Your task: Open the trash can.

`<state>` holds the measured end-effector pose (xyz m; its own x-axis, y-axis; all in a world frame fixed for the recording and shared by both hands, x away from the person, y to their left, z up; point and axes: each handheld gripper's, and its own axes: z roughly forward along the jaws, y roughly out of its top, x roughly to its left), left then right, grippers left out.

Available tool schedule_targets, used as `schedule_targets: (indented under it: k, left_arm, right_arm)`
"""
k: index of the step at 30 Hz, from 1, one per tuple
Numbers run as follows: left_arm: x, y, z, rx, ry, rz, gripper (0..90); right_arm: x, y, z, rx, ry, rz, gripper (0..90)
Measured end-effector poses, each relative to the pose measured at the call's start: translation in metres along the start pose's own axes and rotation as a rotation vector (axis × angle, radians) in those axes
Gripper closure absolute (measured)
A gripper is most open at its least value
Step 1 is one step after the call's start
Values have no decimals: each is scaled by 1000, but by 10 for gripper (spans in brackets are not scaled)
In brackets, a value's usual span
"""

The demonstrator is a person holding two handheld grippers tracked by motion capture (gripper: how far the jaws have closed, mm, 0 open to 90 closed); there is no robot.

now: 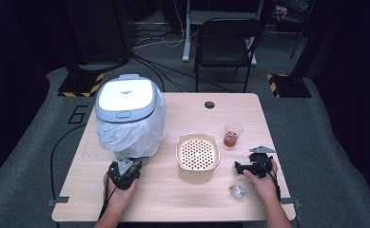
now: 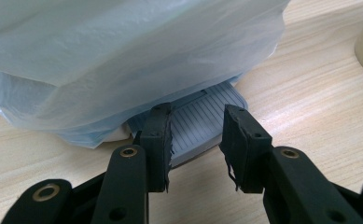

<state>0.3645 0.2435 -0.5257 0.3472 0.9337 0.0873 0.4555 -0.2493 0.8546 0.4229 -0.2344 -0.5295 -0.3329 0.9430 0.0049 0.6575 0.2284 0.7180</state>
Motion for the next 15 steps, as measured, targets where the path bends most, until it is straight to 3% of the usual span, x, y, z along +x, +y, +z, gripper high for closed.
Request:
schedule_targets:
  k: [2,8,12,15]
  left_arm:
    - [0,0,1,-1,2,5,627]
    - [-5,2,6,68,20,58,627]
    - [-4,2,7,64,19,49,629]
    - [-5,3,7,79,22,69,634]
  right_arm:
    - [0,0,0,0,-2,1,0]
    - [1,0,0,1,-4,0,0]
    - [1,0,0,1,-5,1,0]
    - [1,0,0,1,-5,1,0]
